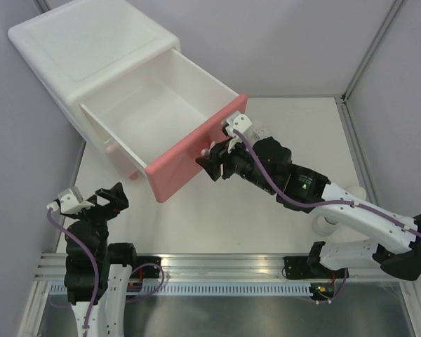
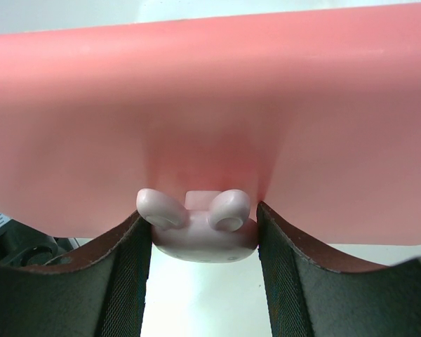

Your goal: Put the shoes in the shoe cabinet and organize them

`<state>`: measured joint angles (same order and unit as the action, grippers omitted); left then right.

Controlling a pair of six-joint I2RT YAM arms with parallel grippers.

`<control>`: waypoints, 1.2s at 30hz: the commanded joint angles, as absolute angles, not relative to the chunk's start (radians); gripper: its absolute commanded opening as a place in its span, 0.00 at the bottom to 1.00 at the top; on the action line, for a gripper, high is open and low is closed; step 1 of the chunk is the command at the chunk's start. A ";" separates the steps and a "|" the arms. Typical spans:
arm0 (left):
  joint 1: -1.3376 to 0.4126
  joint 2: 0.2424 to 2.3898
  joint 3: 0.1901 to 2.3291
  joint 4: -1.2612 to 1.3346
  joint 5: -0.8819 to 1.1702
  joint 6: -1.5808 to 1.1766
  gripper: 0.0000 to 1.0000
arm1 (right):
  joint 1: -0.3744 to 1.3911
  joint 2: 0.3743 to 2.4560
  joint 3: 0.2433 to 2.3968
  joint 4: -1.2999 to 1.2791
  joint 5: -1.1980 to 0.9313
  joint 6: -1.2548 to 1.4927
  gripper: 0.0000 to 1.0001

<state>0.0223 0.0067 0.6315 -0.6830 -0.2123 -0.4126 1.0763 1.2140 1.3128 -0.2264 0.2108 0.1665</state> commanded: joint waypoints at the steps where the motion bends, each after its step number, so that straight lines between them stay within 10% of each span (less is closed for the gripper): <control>1: 0.028 -0.075 0.641 -0.672 -0.238 -0.402 0.99 | 1.086 1.172 1.304 -0.199 0.199 0.215 0.03; 23: 0.028 -0.074 0.641 -0.670 -0.239 -0.402 0.99 | 1.111 1.074 1.241 -0.253 0.201 0.284 0.06; 30: 0.028 -0.074 0.643 -0.672 -0.239 -0.400 0.98 | 1.111 1.043 1.203 -0.288 0.212 0.296 0.66; 36: 0.028 -0.075 0.641 -0.672 -0.239 -0.402 0.99 | 1.109 1.014 1.218 -0.359 0.206 0.301 0.92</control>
<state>0.0223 0.0067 0.6315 -0.6830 -0.2302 -0.4126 1.1042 1.0466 1.2064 -0.3065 0.2077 0.2787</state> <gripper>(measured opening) 0.988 0.897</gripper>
